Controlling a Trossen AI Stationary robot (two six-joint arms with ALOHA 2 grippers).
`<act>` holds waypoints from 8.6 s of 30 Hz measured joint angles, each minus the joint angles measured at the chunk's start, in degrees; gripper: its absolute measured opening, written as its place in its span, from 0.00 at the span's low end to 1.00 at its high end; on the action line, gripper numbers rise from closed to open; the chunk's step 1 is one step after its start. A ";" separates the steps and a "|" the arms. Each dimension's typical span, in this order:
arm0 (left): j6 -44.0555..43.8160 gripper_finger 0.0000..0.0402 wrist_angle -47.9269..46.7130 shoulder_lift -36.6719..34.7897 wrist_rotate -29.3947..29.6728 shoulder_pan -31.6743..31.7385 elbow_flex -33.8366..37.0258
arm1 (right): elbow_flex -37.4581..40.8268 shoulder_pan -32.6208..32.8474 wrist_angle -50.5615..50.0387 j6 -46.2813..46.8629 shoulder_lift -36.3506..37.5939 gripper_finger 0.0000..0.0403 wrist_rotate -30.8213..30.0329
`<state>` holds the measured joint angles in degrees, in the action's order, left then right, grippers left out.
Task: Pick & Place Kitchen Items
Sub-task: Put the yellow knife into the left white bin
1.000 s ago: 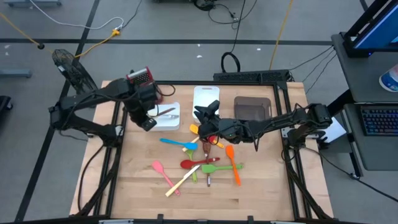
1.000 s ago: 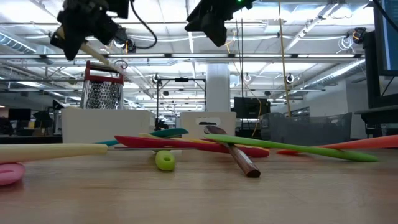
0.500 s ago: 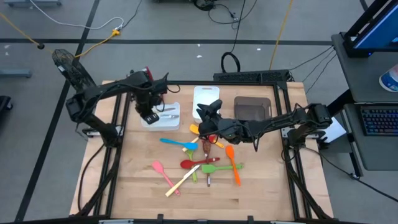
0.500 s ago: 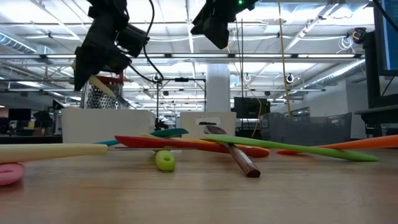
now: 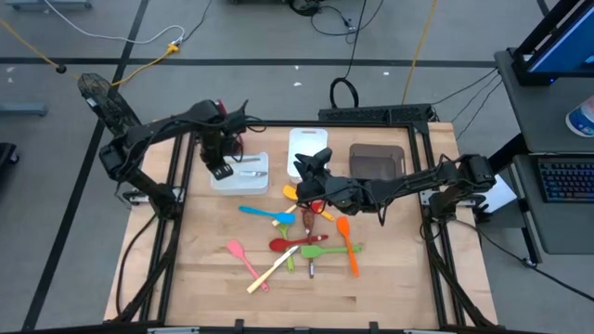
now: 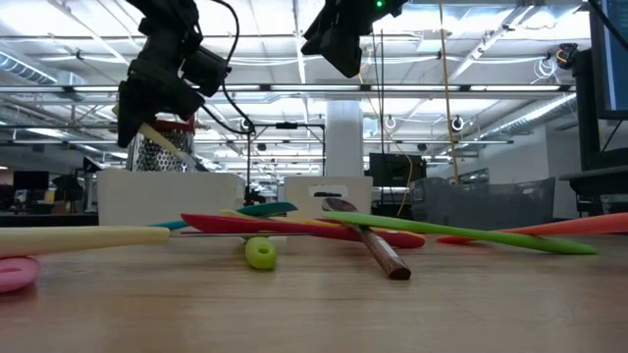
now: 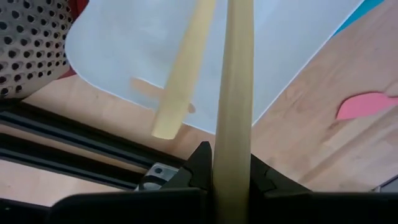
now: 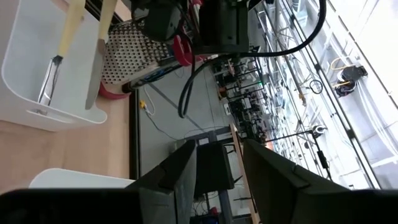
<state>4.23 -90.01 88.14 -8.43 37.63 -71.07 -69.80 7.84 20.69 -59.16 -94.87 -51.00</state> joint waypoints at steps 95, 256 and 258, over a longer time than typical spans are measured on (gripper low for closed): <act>-21.30 0.20 4.48 -10.36 -1.96 -6.15 1.97 | 0.04 -0.02 0.02 1.51 0.00 0.32 0.05; -100.58 0.67 57.21 20.35 1.17 -73.12 2.01 | 28.41 -3.67 -21.94 52.06 45.79 0.32 36.13; -100.52 0.67 57.21 20.35 1.18 -72.96 2.01 | 28.41 -3.67 -21.95 52.06 45.79 0.32 36.13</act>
<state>-96.29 -32.80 108.49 -7.25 -35.33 -69.06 -41.39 4.16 -1.26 -7.09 -49.08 -14.87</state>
